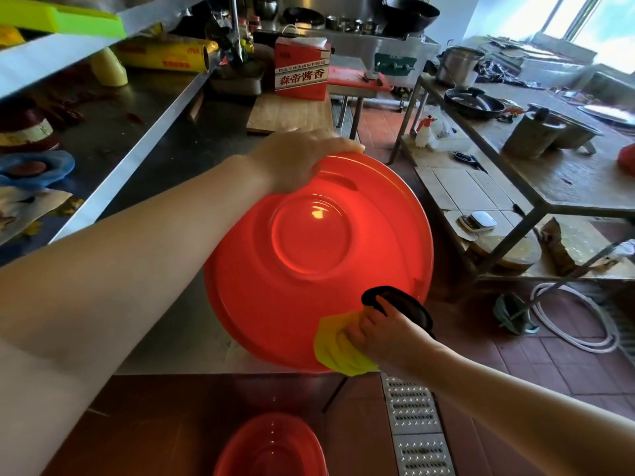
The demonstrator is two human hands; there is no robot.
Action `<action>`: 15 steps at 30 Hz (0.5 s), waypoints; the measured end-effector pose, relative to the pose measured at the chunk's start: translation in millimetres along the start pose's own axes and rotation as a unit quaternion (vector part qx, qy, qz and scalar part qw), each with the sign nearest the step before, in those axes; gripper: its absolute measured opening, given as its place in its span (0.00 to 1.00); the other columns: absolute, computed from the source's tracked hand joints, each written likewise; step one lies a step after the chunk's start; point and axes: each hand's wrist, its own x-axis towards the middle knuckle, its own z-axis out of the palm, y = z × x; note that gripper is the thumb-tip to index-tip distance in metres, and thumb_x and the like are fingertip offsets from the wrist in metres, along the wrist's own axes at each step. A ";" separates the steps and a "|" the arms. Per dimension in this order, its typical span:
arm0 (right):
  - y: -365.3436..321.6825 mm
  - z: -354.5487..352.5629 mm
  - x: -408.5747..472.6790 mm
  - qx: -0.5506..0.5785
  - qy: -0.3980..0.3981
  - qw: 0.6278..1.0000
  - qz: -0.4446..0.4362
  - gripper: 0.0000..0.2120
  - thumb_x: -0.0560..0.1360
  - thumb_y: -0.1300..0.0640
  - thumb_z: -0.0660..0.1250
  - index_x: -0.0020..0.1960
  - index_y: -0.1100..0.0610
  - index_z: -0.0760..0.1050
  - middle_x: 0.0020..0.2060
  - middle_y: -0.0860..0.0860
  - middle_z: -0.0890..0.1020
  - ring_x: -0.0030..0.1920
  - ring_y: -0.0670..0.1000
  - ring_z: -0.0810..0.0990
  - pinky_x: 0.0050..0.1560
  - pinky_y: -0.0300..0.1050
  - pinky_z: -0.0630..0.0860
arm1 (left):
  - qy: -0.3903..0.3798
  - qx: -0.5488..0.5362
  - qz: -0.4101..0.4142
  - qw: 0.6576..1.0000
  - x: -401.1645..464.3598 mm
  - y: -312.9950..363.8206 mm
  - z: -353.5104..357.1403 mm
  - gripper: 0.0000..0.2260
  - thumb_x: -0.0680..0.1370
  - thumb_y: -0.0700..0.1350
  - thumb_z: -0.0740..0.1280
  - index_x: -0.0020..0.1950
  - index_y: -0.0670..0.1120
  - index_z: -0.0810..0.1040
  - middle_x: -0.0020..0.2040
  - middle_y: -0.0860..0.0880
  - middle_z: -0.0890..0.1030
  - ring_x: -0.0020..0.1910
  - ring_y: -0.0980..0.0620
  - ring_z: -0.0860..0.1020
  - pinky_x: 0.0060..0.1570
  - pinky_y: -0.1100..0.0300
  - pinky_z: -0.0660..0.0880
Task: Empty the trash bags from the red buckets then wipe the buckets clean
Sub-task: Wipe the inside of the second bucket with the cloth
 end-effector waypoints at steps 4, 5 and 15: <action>-10.8 5.4 4.8 0.070 0.040 0.997 0.007 0.16 0.63 0.56 0.63 0.51 0.53 0.77 0.33 0.50 0.80 0.35 0.55 0.80 0.51 0.57 0.79 | 0.005 0.092 -0.083 0.992 -11.4 -18.0 11.2 0.32 0.80 0.45 0.64 0.80 0.55 0.53 0.76 0.46 0.65 0.74 0.42 0.66 0.72 0.42 0.59; -12.5 7.4 5.7 0.090 0.051 0.995 0.016 0.19 0.62 0.55 0.65 0.53 0.53 0.76 0.34 0.50 0.80 0.34 0.55 0.80 0.51 0.56 0.80 | 0.004 0.086 -0.105 0.991 -18.3 -23.7 12.7 0.33 0.79 0.45 0.66 0.80 0.54 0.52 0.76 0.45 0.65 0.73 0.41 0.67 0.70 0.42 0.62; -47.8 -12.1 26.1 0.241 0.199 0.941 0.131 0.27 0.58 0.43 0.75 0.54 0.53 0.82 0.35 0.48 0.83 0.36 0.51 0.83 0.44 0.45 0.81 | 0.061 -0.127 -0.214 0.967 -65.8 -29.7 28.8 0.24 0.80 0.46 0.62 0.76 0.53 0.62 0.69 0.46 0.74 0.66 0.44 0.74 0.63 0.49 0.71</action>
